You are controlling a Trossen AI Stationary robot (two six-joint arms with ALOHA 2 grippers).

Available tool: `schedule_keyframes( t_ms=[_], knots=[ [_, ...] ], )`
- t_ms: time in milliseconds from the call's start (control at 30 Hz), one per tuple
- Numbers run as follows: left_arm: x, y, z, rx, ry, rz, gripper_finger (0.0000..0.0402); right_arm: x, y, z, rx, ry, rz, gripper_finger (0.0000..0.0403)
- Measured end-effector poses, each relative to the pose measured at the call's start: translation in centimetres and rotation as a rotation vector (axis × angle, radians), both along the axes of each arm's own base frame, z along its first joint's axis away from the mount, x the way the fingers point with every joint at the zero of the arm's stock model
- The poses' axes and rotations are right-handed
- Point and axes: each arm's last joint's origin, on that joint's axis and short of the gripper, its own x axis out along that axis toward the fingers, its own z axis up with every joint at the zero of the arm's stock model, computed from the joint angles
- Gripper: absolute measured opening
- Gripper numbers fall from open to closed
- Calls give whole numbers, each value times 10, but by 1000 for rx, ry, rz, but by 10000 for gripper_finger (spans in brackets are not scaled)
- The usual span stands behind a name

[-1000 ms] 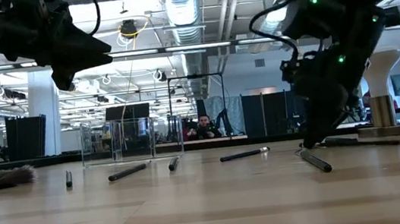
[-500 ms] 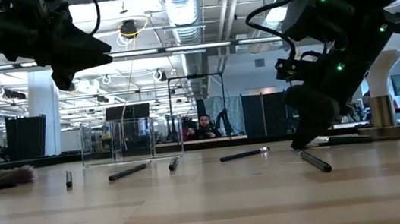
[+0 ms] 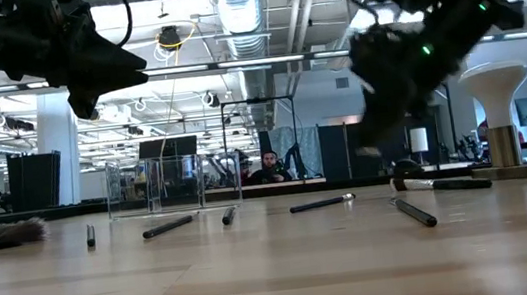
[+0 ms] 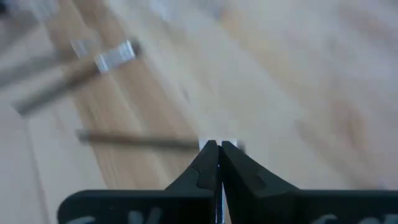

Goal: Put items in baskets/containers
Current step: Put the eyeshadow brush into the transparent organizer

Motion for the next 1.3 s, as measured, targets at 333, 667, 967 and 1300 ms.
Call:
schedule_keyframes(
  t_ms=[333, 667, 967, 1300],
  knots=[
    [0, 0, 0, 0, 0, 0, 108, 31, -26, 78, -512, -675, 363, 1],
    [0, 0, 0, 0, -1, 0, 108, 99, -87, 52, -614, -946, 479, 1],
    [0, 0, 0, 0, -1, 0, 108, 163, -110, -1, -558, -946, 453, 0],
    [0, 0, 0, 0, -1, 0, 108, 174, -113, -29, -547, -879, 427, 8]
  ],
)
